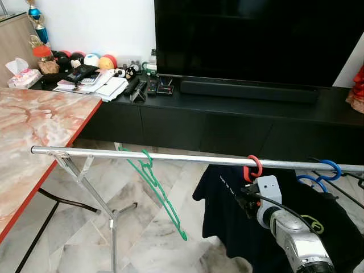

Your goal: Hang hanger

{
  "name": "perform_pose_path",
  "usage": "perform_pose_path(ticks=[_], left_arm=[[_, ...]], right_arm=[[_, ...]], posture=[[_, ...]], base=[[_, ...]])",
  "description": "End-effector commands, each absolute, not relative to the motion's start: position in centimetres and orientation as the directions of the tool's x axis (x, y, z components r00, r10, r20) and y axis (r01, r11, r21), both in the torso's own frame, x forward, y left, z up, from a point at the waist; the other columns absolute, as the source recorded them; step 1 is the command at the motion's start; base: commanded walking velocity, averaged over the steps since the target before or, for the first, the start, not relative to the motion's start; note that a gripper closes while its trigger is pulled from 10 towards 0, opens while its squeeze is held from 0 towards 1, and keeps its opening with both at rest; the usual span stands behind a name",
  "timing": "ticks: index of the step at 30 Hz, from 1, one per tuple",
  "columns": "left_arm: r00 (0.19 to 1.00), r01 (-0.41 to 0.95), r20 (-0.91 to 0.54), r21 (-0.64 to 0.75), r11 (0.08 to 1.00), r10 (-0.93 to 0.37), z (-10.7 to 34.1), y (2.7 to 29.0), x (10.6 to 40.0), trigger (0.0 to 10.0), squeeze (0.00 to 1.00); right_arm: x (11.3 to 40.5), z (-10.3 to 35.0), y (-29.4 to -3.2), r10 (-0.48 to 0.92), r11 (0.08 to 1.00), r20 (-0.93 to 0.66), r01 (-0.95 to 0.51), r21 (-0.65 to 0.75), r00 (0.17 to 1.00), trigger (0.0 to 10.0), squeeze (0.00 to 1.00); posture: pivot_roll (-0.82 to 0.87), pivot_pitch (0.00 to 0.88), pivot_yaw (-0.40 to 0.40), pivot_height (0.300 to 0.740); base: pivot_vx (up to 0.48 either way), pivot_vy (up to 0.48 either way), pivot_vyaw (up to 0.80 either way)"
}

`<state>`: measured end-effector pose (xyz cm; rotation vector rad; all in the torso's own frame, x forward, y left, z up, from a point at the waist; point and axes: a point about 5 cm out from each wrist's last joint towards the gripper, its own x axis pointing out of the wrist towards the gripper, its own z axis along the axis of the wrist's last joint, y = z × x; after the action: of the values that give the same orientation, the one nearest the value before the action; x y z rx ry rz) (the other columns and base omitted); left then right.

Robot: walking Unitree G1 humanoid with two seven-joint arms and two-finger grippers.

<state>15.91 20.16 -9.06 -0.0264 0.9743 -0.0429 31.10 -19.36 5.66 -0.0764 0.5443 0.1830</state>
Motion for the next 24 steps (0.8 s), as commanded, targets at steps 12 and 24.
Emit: perform_pose_path(ticks=[12, 24], left_arm=[[0.517, 0.032, -0.855, -0.029, 0.999, -0.042, -9.5, 21.1, 14.2, 10.0, 0.00], [0.515, 0.033, -0.856, -0.029, 0.999, -0.042, -9.6, 21.1, 14.1, 10.0, 0.00]], right_arm=[[31.6, 6.2, -19.0, 0.153, 0.982, -0.486, -0.188, -0.023, 0.860, 0.0, 0.00], [31.8, 6.7, -17.6, 0.227, 0.970, -0.452, -0.242, 0.025, 0.863, 0.0, 0.00]], posture=[[0.01, 0.057, -0.008, 0.740], [0.01, 0.053, -0.013, 0.740]], base=[[0.000, 0.000, 0.00], [0.000, 0.000, 0.00]])
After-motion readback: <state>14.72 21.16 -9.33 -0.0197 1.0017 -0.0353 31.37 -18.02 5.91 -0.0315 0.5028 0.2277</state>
